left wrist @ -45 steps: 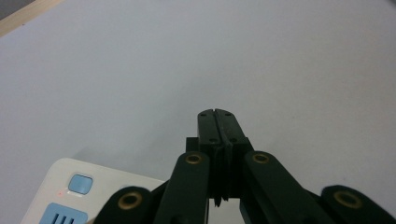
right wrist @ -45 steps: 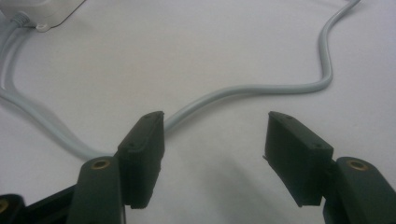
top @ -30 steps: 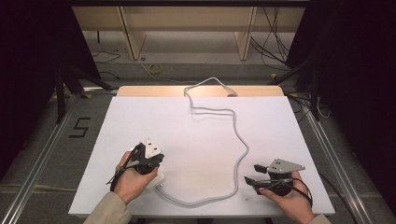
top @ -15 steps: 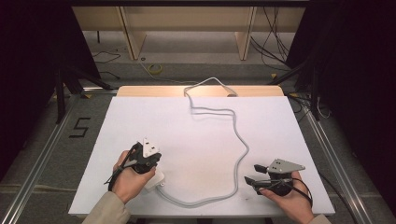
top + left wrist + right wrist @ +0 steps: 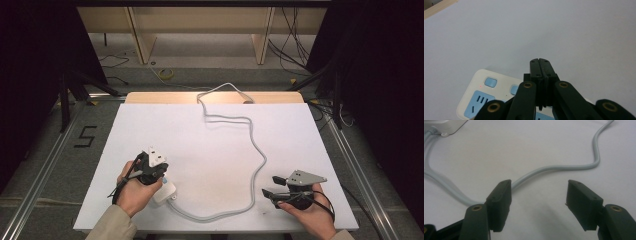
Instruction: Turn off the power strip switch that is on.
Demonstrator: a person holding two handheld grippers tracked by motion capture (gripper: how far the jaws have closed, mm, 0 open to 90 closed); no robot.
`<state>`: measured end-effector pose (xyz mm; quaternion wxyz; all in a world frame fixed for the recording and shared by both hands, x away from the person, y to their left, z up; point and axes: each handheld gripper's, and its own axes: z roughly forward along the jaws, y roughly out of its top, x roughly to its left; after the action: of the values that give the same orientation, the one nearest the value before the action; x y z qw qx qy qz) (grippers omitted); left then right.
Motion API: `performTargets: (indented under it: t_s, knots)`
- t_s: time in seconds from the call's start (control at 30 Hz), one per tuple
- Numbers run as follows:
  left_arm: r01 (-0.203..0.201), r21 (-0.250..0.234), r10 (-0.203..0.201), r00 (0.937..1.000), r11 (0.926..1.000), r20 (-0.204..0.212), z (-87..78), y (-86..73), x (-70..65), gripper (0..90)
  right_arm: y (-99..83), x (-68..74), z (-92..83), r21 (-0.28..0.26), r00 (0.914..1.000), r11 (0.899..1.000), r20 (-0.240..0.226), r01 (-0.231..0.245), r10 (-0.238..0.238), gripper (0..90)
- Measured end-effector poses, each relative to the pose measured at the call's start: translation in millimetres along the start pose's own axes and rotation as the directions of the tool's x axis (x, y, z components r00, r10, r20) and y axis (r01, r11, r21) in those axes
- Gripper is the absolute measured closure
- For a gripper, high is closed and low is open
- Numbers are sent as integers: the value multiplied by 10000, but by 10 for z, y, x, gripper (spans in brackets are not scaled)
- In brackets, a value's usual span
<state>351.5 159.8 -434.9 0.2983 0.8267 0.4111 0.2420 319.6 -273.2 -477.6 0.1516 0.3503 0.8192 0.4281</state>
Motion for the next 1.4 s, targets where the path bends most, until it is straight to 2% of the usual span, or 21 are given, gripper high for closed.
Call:
performTargets:
  t_s: [1.4]
  knots:
    - [406, 308, -391, 9981, 9987, -486, -47, -63, 203, 897, -3, -1, 3, 19, 10000, 10000, 11, 20, -20, 378]
